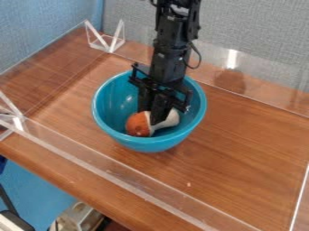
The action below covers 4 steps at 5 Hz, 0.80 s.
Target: Remove the mushroom from inside the blue bowl and put it on the table
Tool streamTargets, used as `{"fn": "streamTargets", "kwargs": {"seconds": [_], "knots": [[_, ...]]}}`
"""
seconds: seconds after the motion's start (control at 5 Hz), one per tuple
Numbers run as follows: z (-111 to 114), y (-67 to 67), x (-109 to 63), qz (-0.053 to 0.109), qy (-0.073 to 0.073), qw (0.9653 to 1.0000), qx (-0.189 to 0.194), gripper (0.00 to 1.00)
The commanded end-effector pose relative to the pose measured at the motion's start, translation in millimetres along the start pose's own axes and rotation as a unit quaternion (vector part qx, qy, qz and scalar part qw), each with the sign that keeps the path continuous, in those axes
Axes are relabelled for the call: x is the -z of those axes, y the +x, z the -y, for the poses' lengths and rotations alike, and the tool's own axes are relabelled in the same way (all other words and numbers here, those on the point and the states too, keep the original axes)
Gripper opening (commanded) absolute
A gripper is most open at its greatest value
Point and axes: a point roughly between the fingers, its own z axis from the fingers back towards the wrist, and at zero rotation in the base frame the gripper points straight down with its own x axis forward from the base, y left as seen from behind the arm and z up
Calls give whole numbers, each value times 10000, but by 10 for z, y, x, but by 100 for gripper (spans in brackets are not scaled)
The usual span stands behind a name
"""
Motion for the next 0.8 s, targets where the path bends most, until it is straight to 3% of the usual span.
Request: {"fn": "streamTargets", "kwargs": {"seconds": [0.0,0.6], "knots": [[10,51,-273,497,101,9986,169,0],[23,57,-276,588,59,9976,349,0]]}}
